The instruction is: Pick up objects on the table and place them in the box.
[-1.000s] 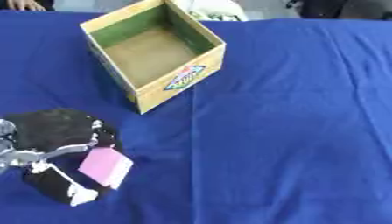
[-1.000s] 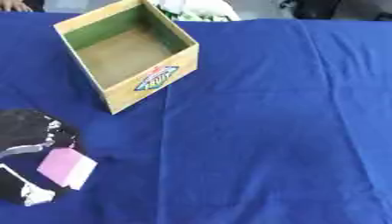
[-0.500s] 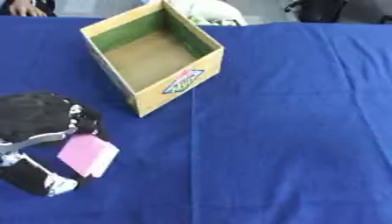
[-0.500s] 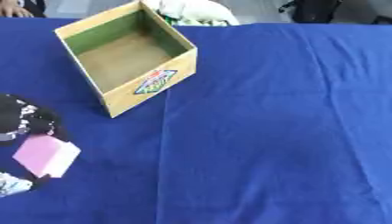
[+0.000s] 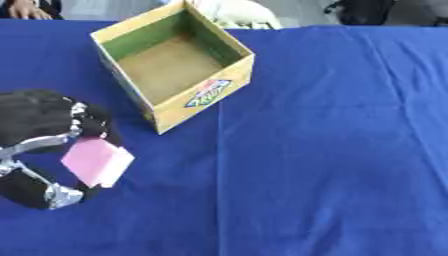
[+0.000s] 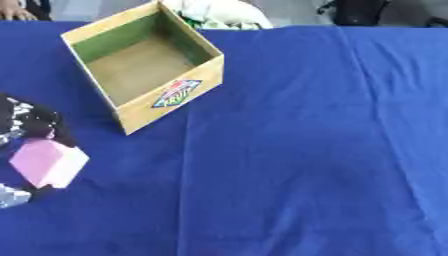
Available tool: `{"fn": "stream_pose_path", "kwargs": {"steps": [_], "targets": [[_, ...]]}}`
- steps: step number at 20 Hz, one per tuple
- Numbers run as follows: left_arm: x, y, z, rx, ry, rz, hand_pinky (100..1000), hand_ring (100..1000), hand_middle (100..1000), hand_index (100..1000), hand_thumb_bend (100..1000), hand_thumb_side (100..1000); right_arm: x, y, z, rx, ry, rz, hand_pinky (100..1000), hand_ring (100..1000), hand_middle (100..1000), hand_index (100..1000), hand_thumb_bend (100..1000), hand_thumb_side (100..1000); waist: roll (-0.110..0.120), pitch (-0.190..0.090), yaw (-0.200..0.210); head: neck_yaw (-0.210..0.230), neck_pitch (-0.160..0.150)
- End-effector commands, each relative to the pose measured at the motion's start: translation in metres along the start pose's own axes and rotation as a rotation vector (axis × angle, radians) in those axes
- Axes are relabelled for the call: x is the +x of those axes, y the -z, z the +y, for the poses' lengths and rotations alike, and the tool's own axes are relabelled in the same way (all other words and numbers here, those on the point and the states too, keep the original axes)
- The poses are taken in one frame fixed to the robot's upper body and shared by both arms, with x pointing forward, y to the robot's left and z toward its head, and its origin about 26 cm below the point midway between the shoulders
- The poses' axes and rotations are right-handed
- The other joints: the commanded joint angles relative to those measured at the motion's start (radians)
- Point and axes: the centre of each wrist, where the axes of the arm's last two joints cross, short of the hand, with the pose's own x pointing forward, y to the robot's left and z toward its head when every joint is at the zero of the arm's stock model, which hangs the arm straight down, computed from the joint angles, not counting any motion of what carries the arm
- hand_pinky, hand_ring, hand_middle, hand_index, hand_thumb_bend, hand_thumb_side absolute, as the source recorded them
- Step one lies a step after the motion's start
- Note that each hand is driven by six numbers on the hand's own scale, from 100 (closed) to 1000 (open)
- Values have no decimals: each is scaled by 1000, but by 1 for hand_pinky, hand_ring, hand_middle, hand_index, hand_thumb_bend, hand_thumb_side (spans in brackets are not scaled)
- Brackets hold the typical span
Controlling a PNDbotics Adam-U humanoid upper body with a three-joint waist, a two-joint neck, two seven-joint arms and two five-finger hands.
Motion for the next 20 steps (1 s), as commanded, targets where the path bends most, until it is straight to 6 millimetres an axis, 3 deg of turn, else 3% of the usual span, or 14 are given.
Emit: {"fn": "stream_pose_path", "kwargs": {"steps": [1,6,10,12,13,14,20], "targets": [[-5,-11,27,101,29,30,493,616,602,743,100,229,10,8,-6,-17,-6,-49,531,761,631,784,100,1000,3,-16,0,-3,-9],[-22,0,58,191,-18,65,463,592,582,723,100,242,11,9,-5,-10,-4,-55,532,762,631,785,100,1000,3,-12,-8,4,-10],[-59,23,67,186,-97,104,439,572,569,707,100,278,12,10,-5,-8,-2,-57,532,762,631,785,100,1000,1,-2,-16,16,-16],[-78,32,69,190,-132,121,434,568,567,704,100,244,12,10,-5,-8,1,-58,533,763,632,785,100,1000,-1,5,-20,24,-20],[-86,37,70,194,-145,127,432,566,567,703,100,348,12,10,-4,-8,3,-60,533,763,632,785,100,1000,-2,8,-22,27,-23],[-93,42,72,200,-158,131,428,563,565,702,100,245,13,11,-4,-7,6,-62,533,763,632,785,100,1000,-3,13,-26,31,-28],[-125,62,81,230,-168,188,426,560,559,695,100,245,15,12,-2,-7,22,-66,532,763,631,785,100,1000,-2,44,-54,66,-57]]}}
